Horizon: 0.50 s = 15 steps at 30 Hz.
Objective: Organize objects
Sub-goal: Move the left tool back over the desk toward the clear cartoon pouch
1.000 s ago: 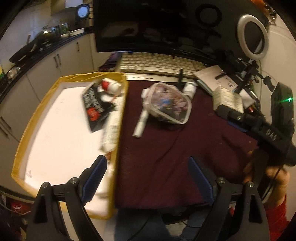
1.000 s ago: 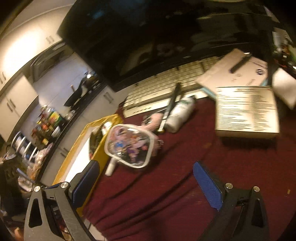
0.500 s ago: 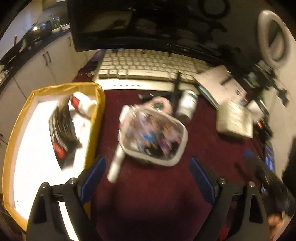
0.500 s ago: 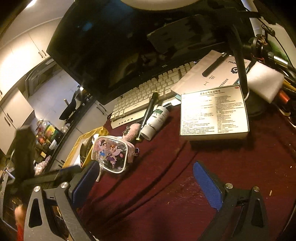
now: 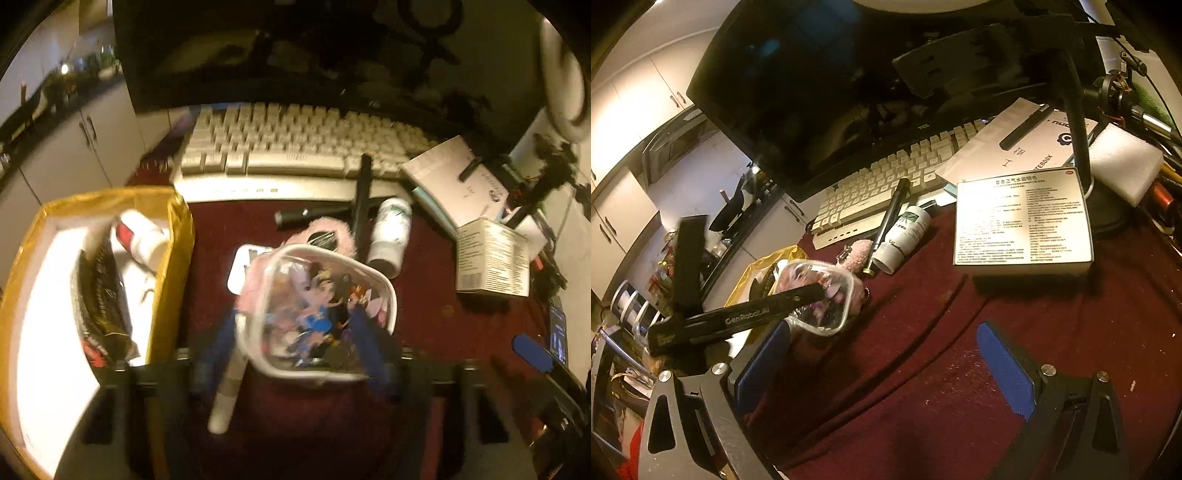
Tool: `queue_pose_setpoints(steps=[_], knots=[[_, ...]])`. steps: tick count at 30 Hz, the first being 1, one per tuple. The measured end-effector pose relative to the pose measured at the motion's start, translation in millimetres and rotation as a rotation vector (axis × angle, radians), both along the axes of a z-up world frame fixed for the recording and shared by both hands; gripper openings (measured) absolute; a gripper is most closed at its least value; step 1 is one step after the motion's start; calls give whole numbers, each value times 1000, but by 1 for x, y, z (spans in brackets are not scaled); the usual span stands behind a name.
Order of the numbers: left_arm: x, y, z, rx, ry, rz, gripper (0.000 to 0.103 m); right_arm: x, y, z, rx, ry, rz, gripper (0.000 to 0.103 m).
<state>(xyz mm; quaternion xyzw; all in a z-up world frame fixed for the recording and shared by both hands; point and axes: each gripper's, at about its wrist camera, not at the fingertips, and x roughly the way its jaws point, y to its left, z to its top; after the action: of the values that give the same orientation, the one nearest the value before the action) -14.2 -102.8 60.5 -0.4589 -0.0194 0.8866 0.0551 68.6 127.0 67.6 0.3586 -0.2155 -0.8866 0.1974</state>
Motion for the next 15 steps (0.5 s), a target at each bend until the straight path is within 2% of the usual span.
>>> queue_pose_setpoints(steps=[3, 6, 10, 13, 15], knots=[[12, 2, 9, 34, 14, -27, 39, -2, 5, -3, 5, -17, -27, 103], [25, 4, 14, 77, 15, -58, 34, -4, 12, -2, 22, -22, -73, 103], [41, 4, 10, 108, -3, -86, 33, -10, 21, 5, 116, -10, -166, 103], [55, 4, -1, 150, -51, -108, 33, -16, 29, 7, 184, -18, -220, 103], [63, 2, -7, 151, -59, -116, 33, -19, 35, 6, 179, -32, -235, 103]])
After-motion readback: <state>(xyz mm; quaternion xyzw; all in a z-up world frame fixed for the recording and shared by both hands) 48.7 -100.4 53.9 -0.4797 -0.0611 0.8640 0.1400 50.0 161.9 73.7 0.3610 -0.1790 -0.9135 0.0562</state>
